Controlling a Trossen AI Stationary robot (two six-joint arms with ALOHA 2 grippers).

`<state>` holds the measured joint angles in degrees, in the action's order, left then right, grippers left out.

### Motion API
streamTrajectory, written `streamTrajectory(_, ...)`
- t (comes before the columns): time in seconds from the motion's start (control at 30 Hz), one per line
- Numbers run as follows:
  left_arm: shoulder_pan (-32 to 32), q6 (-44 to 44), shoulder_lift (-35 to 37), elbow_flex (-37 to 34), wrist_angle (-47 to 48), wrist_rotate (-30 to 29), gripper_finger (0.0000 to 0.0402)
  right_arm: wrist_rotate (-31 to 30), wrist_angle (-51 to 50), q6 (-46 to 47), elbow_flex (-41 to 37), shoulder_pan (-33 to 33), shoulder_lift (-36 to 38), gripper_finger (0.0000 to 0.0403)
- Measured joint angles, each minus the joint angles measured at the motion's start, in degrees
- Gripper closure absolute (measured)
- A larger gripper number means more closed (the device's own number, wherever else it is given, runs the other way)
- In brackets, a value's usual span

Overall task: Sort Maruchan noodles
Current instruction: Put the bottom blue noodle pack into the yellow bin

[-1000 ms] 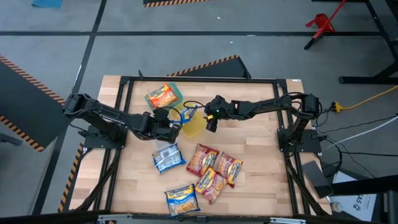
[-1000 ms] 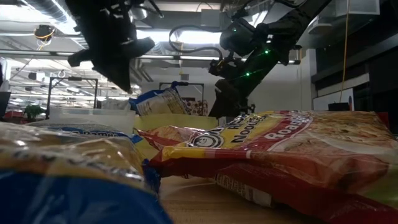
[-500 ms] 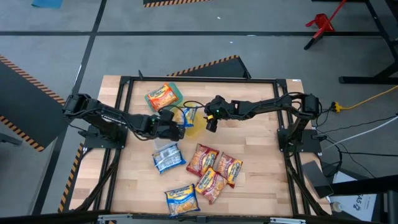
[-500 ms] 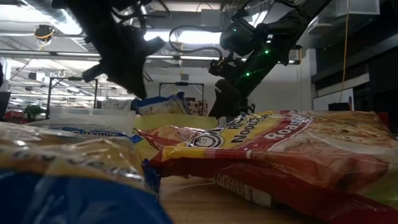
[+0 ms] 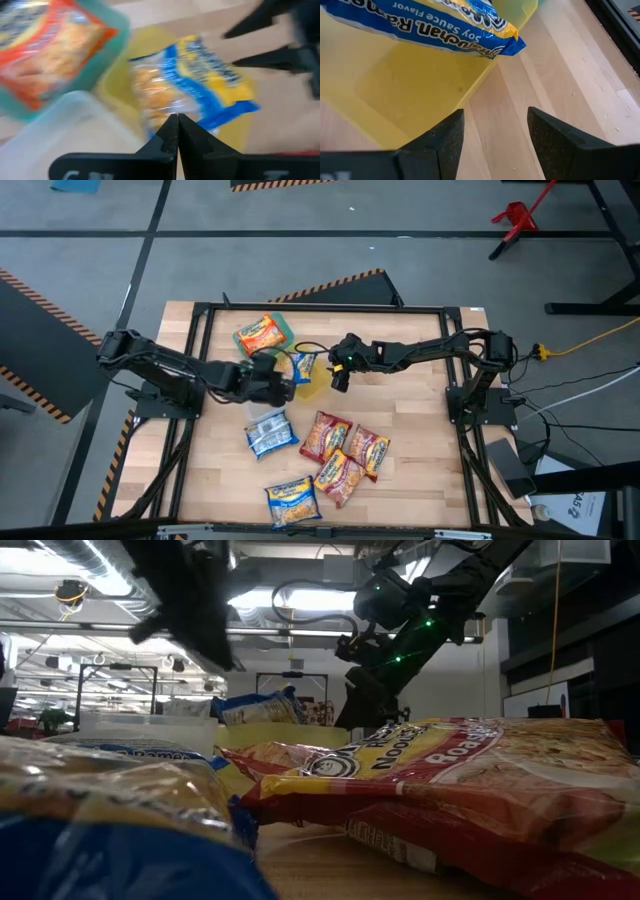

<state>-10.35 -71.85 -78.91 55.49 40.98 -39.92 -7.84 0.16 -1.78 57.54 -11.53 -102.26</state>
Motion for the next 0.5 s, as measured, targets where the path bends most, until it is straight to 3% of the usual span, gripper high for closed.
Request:
streamTrajectory(0.1, 0.33, -4.72, -0.42, -0.26, 5.08, 2.1, 0.0401, 0.0, 0.26, -0.02, 0.0, 0.0, 0.0, 0.0196)
streamTrajectory(0.2, 0.87, -5.51, -2.29, -1.36, 3.74, 5.12, 0.0401, 0.0, 0.26, -0.01, 0.0, 0.0, 0.0, 0.0196)
streamTrajectory(0.5, 0.85, -5.54, -5.5, -1.41, 0.63, 6.56, 0.0401, 0.0, 0.5, -0.02, 0.0, 0.0, 0.0, 0.0196)
